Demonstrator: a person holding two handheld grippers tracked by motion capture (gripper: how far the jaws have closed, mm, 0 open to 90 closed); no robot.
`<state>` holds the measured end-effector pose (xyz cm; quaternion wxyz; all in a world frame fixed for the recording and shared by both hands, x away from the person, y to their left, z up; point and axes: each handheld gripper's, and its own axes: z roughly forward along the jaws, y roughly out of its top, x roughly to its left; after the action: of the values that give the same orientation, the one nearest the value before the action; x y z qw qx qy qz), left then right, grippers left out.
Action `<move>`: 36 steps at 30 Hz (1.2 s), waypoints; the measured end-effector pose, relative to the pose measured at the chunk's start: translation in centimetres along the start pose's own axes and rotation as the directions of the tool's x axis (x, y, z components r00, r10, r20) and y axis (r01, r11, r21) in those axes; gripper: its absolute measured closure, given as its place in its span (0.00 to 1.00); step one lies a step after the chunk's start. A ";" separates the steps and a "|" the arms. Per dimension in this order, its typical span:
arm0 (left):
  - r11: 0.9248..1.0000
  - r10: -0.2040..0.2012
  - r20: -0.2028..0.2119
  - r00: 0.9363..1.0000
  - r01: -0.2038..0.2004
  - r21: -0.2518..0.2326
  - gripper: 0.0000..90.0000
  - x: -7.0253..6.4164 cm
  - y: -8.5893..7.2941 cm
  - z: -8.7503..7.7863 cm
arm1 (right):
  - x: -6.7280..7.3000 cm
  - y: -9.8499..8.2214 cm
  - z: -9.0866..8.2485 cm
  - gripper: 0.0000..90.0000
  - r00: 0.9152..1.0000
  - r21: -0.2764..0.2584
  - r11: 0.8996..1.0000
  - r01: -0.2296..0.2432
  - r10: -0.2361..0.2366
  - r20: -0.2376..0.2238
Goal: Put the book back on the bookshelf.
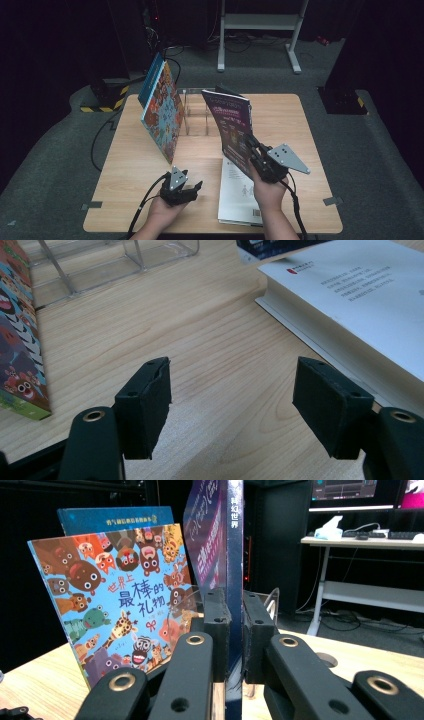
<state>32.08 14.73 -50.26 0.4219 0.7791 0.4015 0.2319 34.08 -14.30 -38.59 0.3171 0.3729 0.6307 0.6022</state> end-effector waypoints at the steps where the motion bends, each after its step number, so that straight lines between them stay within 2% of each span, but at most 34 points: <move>1: 1.000 -0.003 0.002 1.000 0.003 -0.001 0.35 0.0 0.0 0.0 | 0.0 -0.2 0.0 0.94 1.000 0.003 1.000 0.001 -0.001 0.001; 4: 1.000 0.001 -0.005 1.000 -0.001 -0.001 0.35 0.1 0.0 -0.1 | 0.0 -0.8 -0.5 0.94 1.000 0.002 1.000 0.018 -0.018 0.009; 9: 1.000 -0.002 0.001 1.000 0.002 -0.003 0.35 0.0 0.0 0.0 | -0.8 -1.7 -2.0 0.93 1.000 0.006 1.000 -0.010 0.010 -0.013; 16: 1.000 0.011 0.001 1.000 -0.011 0.000 0.35 -0.3 0.0 0.1 | -1.1 -2.8 -4.1 0.93 1.000 0.034 0.999 -0.001 0.002 -0.031; 20: 1.000 0.013 0.004 1.000 -0.013 0.002 0.35 -0.5 0.0 0.1 | -1.2 -3.5 -4.9 0.93 1.000 0.054 0.999 -0.004 0.006 -0.026; 29: 1.000 0.020 0.001 1.000 -0.020 0.003 0.35 -0.5 0.0 0.1 | -1.3 -4.6 -5.6 0.92 1.000 0.086 0.996 -0.011 0.012 -0.012; 33: 1.000 0.017 0.003 1.000 -0.017 0.002 0.35 -0.5 0.0 0.1 | -1.2 -4.5 -5.1 0.87 1.000 0.110 0.994 -0.014 0.015 -0.009; 36: 1.000 0.015 0.000 1.000 -0.015 -0.004 0.35 -0.4 0.0 0.0 | -1.2 -4.7 -4.6 0.92 1.000 0.122 0.992 -0.014 0.015 -0.004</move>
<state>31.83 14.39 -50.23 0.4220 0.7812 0.3950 0.2358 30.36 -17.74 -43.01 0.2879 0.3948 0.6643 0.5657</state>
